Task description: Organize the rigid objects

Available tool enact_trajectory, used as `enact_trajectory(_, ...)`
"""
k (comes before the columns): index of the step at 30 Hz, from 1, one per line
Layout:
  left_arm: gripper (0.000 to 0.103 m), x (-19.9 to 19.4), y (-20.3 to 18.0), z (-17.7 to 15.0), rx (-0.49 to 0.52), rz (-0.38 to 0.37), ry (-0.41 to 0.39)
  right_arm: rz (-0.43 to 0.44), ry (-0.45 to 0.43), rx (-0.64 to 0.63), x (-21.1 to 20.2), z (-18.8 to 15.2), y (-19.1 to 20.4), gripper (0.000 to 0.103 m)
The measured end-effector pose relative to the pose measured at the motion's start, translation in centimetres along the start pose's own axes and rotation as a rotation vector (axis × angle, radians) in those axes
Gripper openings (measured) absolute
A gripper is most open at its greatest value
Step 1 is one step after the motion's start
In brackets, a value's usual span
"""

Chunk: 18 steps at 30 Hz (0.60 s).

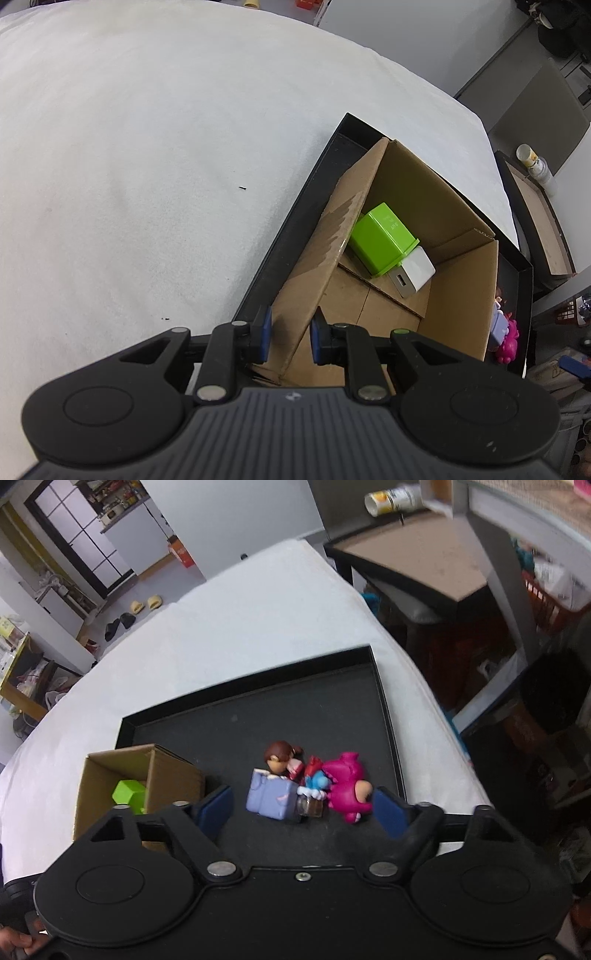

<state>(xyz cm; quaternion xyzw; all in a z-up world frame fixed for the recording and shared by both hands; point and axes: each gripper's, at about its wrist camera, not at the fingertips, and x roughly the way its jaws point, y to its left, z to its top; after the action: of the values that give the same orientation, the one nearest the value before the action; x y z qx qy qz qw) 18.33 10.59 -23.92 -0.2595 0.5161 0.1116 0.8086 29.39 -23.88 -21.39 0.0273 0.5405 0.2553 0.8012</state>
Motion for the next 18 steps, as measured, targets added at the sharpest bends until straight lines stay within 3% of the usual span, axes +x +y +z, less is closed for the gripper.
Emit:
enact_trajectory(3,0.019,0.0,0.0,0.0,-0.004,-0.001,0.002,0.008,0.041,0.025,1.2,0.0,-0.8,0.062)
enact_trajectory(11,0.019,0.3,0.2,0.2,-0.017,0.001,0.012,-0.014,0.093,0.073,4.1,0.4,-2.0,0.05)
enact_trajectory(18,0.019,0.3,0.1,0.4,-0.013,-0.001,0.013,-0.057,0.114,0.077,6.7,0.4,-2.3,0.049)
